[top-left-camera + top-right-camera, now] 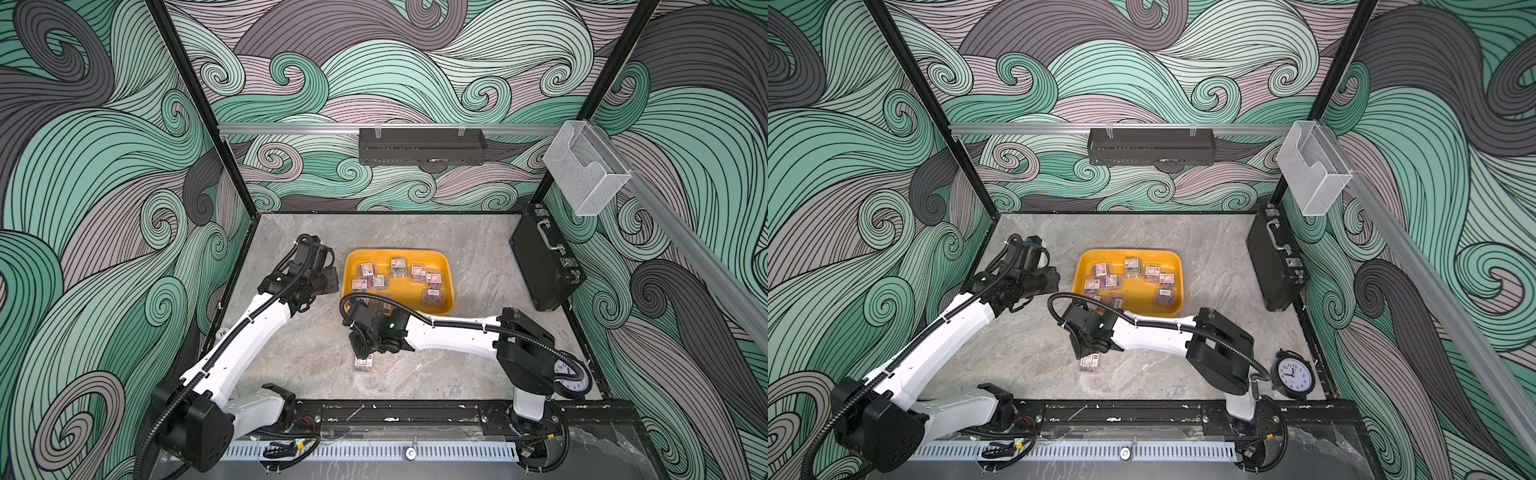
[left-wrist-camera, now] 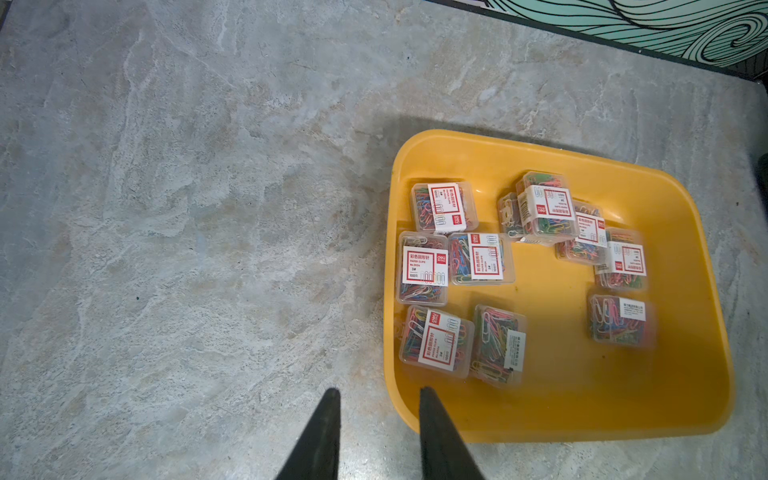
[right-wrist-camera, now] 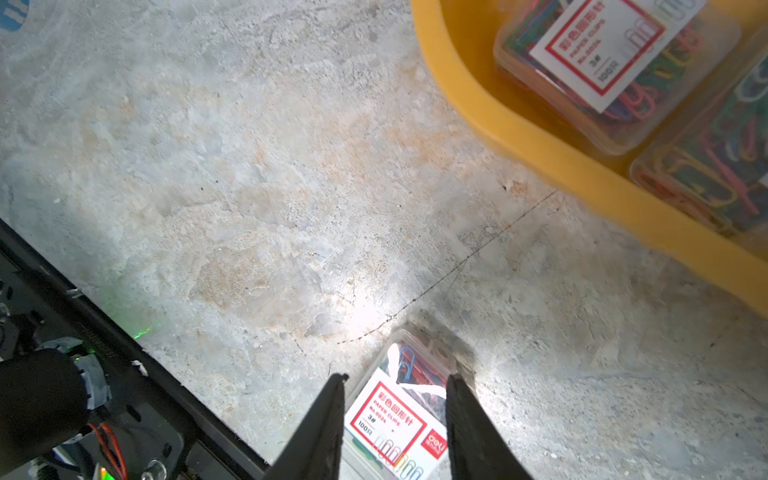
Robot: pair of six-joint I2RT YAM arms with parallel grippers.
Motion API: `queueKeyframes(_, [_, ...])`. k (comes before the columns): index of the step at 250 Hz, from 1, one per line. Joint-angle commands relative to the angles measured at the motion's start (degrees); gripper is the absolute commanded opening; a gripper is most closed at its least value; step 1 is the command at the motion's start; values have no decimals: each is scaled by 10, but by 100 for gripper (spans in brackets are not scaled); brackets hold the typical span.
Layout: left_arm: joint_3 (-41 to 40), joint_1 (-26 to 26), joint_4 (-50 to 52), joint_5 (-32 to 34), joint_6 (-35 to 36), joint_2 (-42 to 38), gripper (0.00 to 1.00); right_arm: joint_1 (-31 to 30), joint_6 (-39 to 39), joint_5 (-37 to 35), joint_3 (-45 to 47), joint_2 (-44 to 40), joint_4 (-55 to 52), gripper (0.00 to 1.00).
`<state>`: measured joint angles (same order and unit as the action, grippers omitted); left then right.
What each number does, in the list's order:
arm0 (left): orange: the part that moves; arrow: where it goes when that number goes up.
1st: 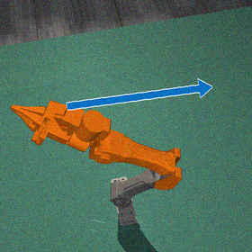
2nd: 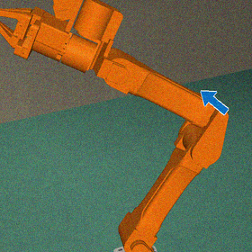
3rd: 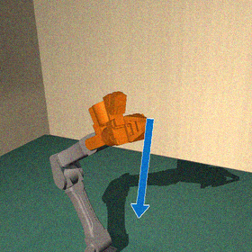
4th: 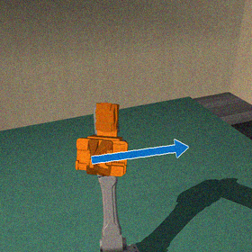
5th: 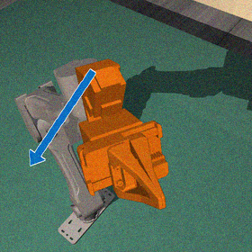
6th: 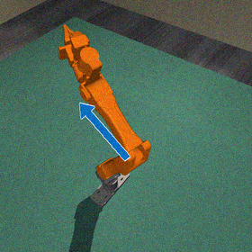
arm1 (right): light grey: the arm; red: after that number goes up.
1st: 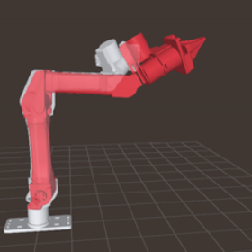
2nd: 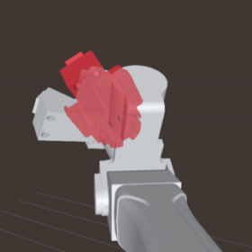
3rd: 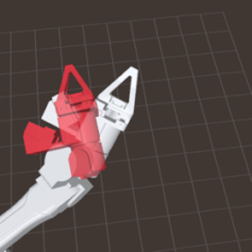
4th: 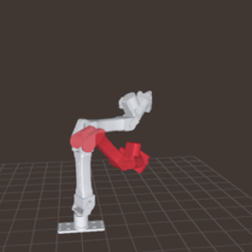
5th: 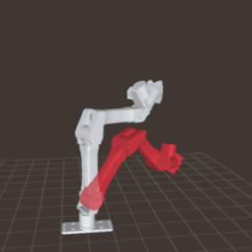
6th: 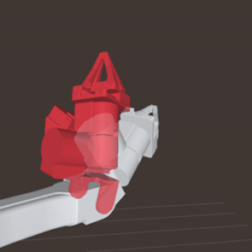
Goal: Take the paper clips out of the storage box
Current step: Place the boxed paper clips at the center of the board.
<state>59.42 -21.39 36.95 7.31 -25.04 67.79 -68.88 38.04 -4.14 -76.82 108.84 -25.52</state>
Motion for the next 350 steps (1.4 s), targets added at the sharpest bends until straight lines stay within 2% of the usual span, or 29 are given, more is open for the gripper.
queueKeyframes(1, [16,4,27,11,3,0,32,4,-15,-9,-11,24,-10,35])
queueKeyframes(40, [15,4,29,13,4,-4,32,7,-19,-3,-18,40,-7,27])
queueKeyframes(146, [13,4,30,16,5,-5,32,8,-22,41,-4,44,22,25])
queueKeyframes(246, [11,4,29,13,3,-7,32,8,-19,39,0,38,17,26])
queueKeyframes(297, [11,4,32,12,3,-10,32,12,-15,36,-6,44,6,32])
queueKeyframes(350, [9,4,31,12,2,-13,32,14,-12,32,-2,37,4,33])
